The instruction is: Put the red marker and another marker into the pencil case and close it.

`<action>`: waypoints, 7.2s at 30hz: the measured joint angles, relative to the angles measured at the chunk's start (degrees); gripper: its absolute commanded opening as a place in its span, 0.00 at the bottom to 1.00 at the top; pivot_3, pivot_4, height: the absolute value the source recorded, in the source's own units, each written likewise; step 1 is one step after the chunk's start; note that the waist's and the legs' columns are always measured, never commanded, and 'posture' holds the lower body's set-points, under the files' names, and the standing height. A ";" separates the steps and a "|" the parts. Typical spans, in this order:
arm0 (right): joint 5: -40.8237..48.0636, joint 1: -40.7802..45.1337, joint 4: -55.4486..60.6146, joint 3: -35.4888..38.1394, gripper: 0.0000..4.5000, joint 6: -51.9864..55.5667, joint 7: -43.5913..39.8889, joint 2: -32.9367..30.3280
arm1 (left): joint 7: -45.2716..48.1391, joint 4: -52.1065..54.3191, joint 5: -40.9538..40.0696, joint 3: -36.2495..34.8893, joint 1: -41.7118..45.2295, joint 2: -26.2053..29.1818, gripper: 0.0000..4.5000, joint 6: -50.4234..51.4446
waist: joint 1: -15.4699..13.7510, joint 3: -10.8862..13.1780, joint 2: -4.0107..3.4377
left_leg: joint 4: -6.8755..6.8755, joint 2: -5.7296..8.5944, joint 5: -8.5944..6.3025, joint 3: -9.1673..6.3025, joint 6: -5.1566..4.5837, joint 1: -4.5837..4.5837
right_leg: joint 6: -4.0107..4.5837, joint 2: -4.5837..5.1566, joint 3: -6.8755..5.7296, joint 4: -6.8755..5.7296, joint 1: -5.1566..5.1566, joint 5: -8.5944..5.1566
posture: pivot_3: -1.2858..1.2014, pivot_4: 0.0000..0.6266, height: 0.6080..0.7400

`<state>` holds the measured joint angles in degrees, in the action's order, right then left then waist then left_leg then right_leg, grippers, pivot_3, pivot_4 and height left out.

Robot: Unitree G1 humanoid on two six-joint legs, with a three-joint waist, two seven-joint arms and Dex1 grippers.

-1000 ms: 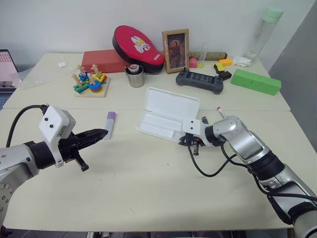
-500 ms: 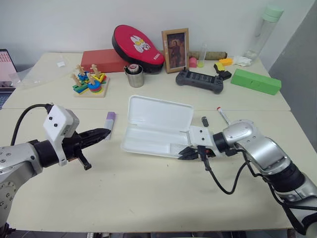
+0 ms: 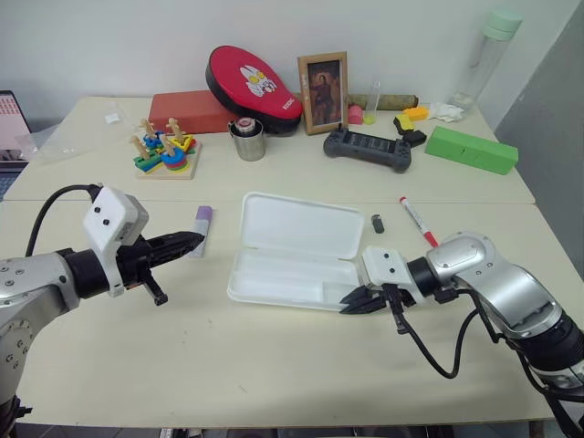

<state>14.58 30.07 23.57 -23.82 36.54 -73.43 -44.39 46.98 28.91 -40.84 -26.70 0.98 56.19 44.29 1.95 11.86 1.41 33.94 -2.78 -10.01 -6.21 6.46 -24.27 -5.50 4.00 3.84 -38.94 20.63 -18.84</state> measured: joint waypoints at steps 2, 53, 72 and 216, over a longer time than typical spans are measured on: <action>-0.16 -0.40 0.28 -0.52 0.00 0.33 0.38 -0.16 | 0.16 -0.19 0.37 0.24 0.38 0.11 0.00 0.00 | 0.00 0.00 0.00 | 0.00 0.00 0.00 0.00 0.00 0.00 | 0.00 0.00 0.00 0.00 0.00 0.00 | 0.52 0.24 1.00; 13.61 -0.13 -0.45 18.98 1.00 7.08 10.71 -1.01 | 8.96 4.84 -8.04 -4.99 -2.54 4.36 0.00 5.51 | 0.07 0.01 0.00 | -0.01 0.00 0.00 0.00 0.00 -0.02 | 0.02 0.00 0.01 -0.02 0.02 -0.01 | 0.52 0.24 1.00; -1.05 3.42 -20.62 20.24 1.00 11.98 33.65 0.37 | 5.10 7.15 -16.68 3.22 14.57 6.69 0.00 5.78 | 0.35 0.01 0.01 | 0.00 0.00 0.01 0.05 -0.01 -0.18 | 0.02 0.00 0.07 -0.06 0.23 -0.01 | 0.52 0.24 1.00; 20.69 15.97 -3.55 17.10 0.80 15.05 21.18 7.77 | -38.14 -19.76 19.46 15.08 23.47 -22.47 0.99 15.12 | 1.16 0.03 0.01 | 0.24 0.03 0.04 -0.08 0.00 -0.45 | 0.00 -0.01 -0.01 -0.59 0.57 0.03 | 0.52 0.24 1.00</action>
<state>35.27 46.03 20.02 -6.72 51.59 -52.25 -36.62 8.84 9.16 -21.38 -11.62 24.45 33.71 59.41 3.10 11.88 1.42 34.19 -2.76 -9.97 -6.29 6.46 -24.73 -5.50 3.99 3.83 -39.52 21.20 -18.82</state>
